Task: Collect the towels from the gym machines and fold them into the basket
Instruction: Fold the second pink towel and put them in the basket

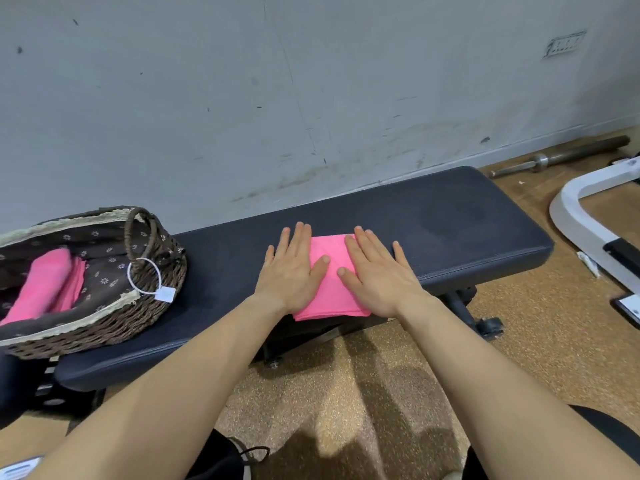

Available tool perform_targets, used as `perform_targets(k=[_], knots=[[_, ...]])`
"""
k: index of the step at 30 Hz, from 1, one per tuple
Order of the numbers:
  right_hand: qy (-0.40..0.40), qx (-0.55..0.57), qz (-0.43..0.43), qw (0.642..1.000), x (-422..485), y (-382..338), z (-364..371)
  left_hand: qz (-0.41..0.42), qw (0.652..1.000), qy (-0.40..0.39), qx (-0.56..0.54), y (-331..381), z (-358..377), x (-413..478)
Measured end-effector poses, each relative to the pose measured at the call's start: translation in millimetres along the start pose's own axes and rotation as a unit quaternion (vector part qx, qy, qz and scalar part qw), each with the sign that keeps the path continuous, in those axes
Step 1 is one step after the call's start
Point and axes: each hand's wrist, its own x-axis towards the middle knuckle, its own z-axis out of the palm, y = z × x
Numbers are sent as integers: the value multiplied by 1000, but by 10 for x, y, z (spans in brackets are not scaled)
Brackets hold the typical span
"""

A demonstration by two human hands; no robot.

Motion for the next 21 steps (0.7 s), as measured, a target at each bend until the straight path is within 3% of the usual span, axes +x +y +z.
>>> perform_targets(k=[4, 8, 11, 15, 17, 21], knots=[[30, 8, -11, 999, -87, -77, -49, -145, 982, 107, 50, 84, -104, -174], [72, 31, -80, 994, -135, -70, -134, -224, 974, 9, -8, 121, -185, -161], [63, 73, -98, 990, -138, -68, -191, -189, 968, -13, -166, 81, -248, -94], [116, 177, -72, 975, -132, -69, -331, -113, 928, -24, -354, 58, -478, -140], [107, 227, -41, 967, -132, -62, -419, -43, 918, -74, -388, -1, -619, -175], [7, 310, 14, 950, -96, -36, -469, 33, 922, -164, -348, -121, -832, -202]])
